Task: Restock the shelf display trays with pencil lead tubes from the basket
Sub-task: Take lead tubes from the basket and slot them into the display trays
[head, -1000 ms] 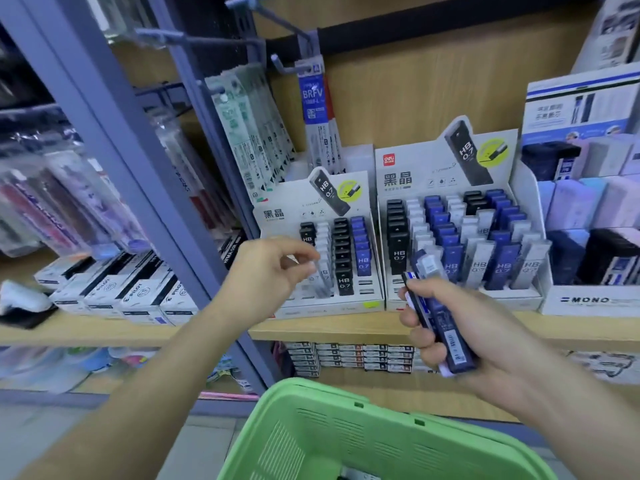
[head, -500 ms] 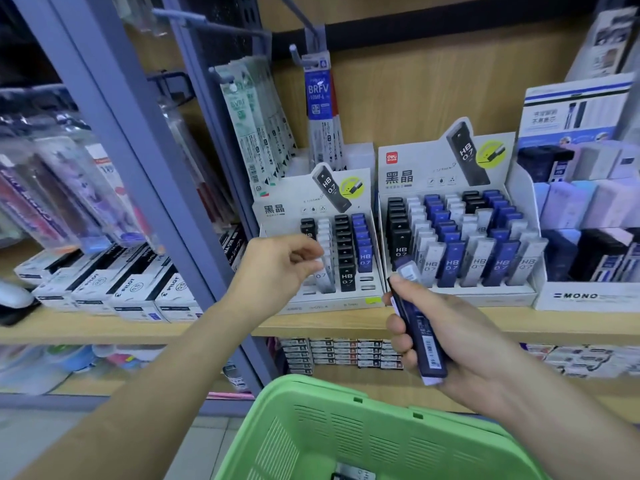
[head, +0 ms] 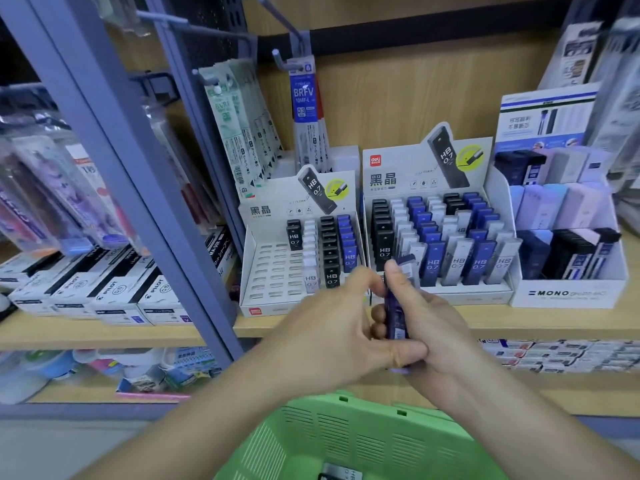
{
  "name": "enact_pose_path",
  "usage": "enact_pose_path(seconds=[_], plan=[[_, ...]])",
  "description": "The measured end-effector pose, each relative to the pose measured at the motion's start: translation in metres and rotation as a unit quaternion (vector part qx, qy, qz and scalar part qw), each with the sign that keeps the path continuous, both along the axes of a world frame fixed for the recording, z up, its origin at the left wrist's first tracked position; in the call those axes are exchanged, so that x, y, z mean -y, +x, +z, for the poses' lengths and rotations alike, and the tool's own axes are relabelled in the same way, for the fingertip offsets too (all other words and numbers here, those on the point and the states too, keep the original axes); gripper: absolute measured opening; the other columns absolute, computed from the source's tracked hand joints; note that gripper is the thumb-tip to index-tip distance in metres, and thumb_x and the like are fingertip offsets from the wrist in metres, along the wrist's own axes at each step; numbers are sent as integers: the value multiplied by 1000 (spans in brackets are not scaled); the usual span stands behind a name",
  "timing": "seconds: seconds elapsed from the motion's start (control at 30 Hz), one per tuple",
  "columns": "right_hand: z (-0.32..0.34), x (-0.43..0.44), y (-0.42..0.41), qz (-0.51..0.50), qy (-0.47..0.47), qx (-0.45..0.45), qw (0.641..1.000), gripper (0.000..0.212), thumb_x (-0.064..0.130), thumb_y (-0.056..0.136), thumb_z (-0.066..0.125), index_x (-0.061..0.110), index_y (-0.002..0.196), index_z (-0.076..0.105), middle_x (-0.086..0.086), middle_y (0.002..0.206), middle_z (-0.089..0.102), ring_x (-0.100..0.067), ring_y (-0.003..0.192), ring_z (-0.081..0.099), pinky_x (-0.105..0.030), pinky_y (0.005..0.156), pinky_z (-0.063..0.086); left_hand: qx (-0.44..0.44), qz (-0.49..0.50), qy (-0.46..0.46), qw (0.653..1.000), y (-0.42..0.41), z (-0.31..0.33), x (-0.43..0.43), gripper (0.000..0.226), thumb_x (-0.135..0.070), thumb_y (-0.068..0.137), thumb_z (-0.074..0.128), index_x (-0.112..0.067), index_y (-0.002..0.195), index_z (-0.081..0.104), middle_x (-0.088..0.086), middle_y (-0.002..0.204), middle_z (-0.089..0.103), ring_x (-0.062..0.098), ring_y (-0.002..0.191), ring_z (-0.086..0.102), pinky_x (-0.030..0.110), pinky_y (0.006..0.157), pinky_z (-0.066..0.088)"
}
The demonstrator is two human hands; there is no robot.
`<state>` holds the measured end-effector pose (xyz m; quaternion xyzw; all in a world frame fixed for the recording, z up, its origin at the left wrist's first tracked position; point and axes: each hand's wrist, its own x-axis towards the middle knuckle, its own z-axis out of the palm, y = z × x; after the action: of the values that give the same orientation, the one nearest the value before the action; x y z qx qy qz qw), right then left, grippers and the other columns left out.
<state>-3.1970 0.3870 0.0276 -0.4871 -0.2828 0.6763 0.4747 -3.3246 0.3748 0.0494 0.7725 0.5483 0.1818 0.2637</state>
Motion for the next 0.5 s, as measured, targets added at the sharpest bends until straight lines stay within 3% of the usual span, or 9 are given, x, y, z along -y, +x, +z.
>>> enact_pose_path(seconds=[0.2, 0.27, 0.37, 0.43, 0.5], plan=[[-6, 0, 1, -28, 29, 33, 999, 43, 57, 80, 64, 14, 79, 59, -4, 61, 55, -19, 46, 55, -27, 47, 46, 116, 20, -103, 988, 5, -6, 2, 50, -27, 71, 82, -33, 106, 45, -6, 55, 59, 16, 47, 55, 26, 50, 44], [-9, -1, 0, -21, 59, 109, 992, 50, 66, 75, 59, 17, 80, 61, 0, 65, 60, -19, 58, 60, -28, 53, 46, 102, 23, -114, 988, 5, -4, 4, 46, -25, 74, 78, -34, 103, 45, -5, 54, 61, 20, 50, 63, 32, 52, 50], [-9, -3, -1, -8, 127, 215, 968, 52, 68, 83, 50, 18, 82, 61, -1, 74, 68, -21, 71, 63, -30, 58, 47, 79, 30, -107, 991, 5, -5, 5, 41, -27, 74, 75, -36, 95, 41, 0, 60, 68, 20, 56, 68, 42, 63, 57], [-10, -5, 1, -1, 173, 290, 941, 58, 71, 80, 43, 15, 78, 59, -4, 73, 65, -22, 71, 60, -34, 64, 46, 42, 37, -82, 995, 4, -9, 3, 37, -31, 70, 70, -35, 94, 41, 1, 63, 70, 18, 60, 68, 44, 67, 57], [-8, -5, 4, 12, 192, 336, 922, 62, 74, 74, 38, 15, 75, 57, -2, 65, 60, -20, 63, 56, -32, 58, 41, 48, 48, -67, 995, 4, -9, 3, 33, -28, 71, 69, -31, 95, 46, 0, 63, 71, 18, 61, 69, 43, 70, 57]])
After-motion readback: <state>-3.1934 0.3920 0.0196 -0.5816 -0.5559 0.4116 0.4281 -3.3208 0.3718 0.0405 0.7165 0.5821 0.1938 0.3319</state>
